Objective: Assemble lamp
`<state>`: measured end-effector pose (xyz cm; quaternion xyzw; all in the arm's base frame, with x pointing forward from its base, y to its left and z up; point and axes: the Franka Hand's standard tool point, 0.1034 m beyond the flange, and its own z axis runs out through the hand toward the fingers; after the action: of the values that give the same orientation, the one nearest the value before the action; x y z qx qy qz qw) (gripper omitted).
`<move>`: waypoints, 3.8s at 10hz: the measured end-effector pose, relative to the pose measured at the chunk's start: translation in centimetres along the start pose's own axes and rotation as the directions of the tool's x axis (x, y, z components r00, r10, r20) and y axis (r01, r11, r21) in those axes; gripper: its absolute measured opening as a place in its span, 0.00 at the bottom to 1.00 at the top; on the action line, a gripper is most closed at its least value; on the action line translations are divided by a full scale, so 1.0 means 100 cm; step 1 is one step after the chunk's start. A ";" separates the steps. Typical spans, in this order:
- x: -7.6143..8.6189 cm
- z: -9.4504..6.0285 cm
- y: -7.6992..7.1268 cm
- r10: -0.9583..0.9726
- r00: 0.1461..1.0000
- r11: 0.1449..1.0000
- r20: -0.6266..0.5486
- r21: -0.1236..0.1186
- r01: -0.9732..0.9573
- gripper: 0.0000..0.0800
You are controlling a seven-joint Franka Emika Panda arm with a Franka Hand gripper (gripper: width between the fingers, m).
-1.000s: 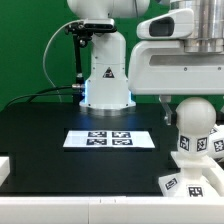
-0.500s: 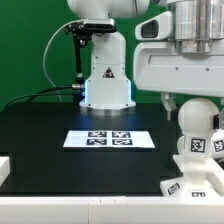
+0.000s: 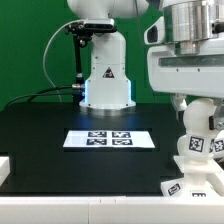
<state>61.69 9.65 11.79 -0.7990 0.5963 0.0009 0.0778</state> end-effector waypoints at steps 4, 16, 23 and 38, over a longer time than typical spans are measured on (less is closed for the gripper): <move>0.009 0.000 0.001 0.146 0.988 0.989 0.043 0.017 -0.147 0.85; 0.007 -0.002 -0.007 -0.951 0.307 0.306 0.037 -0.037 0.951 0.87; 0.003 0.000 -0.007 -0.966 0.257 0.256 0.040 -0.043 0.966 0.72; 0.003 0.001 -0.008 -0.678 0.735 0.735 0.020 0.004 0.678 0.87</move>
Offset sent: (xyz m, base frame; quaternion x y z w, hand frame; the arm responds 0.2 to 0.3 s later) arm 0.0000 0.0000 0.0000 0.0000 0.0000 0.0000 1.0000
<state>62.56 9.61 11.81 -0.9614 0.2635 -0.0183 0.0774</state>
